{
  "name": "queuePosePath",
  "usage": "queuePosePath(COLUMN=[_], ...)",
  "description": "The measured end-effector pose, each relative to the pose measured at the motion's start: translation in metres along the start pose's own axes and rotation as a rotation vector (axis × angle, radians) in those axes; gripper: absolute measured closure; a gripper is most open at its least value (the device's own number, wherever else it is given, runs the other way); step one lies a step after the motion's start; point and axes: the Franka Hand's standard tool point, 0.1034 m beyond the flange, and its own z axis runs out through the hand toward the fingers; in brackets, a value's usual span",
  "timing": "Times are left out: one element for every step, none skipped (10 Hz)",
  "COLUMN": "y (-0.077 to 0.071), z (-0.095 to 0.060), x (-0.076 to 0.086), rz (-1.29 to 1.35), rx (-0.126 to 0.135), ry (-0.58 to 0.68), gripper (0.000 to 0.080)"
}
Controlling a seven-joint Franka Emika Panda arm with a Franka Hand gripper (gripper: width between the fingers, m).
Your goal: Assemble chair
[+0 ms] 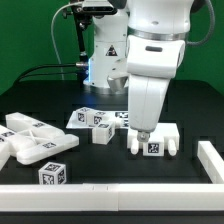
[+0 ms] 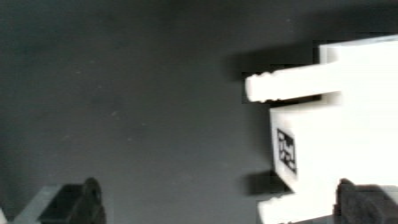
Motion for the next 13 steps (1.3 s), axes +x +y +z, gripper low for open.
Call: queuePosePath(y=[-0.001, -0.002, -0.002, 0.002, 0.006, 0.005, 0.005, 0.005, 0.004, 0.003, 0.002, 0.009, 0.023], z=[0.000, 0.000, 0.001, 0.004, 0.004, 0.005, 0.008, 0.007, 0.007, 0.007, 0.007, 0.008, 0.011], x=[0.002, 0.003, 0.003, 0.001, 0.000, 0.001, -0.003, -0.001, 0.002, 0.004, 0.004, -0.004, -0.008], rz=[0.064, 0.125, 0.223, 0.407, 0.585, 0.729, 0.764, 0.837, 0.884, 0.953, 1.033, 1.164, 1.299], rx=[0.003, 0.008, 0.017, 0.039, 0.047, 0.061, 0.083, 0.089, 0.098, 0.109, 0.125, 0.168, 0.182], ry=[0.003, 0.010, 0.018, 0.031, 0.036, 0.040, 0.036, 0.041, 0.045, 0.049, 0.045, 0.006, 0.003], gripper=[0.0151, 0.0151, 0.0151, 0.0151, 0.0151, 0.0151, 0.0151, 0.0151, 0.0151, 0.0151, 0.0151, 0.0151, 0.0151])
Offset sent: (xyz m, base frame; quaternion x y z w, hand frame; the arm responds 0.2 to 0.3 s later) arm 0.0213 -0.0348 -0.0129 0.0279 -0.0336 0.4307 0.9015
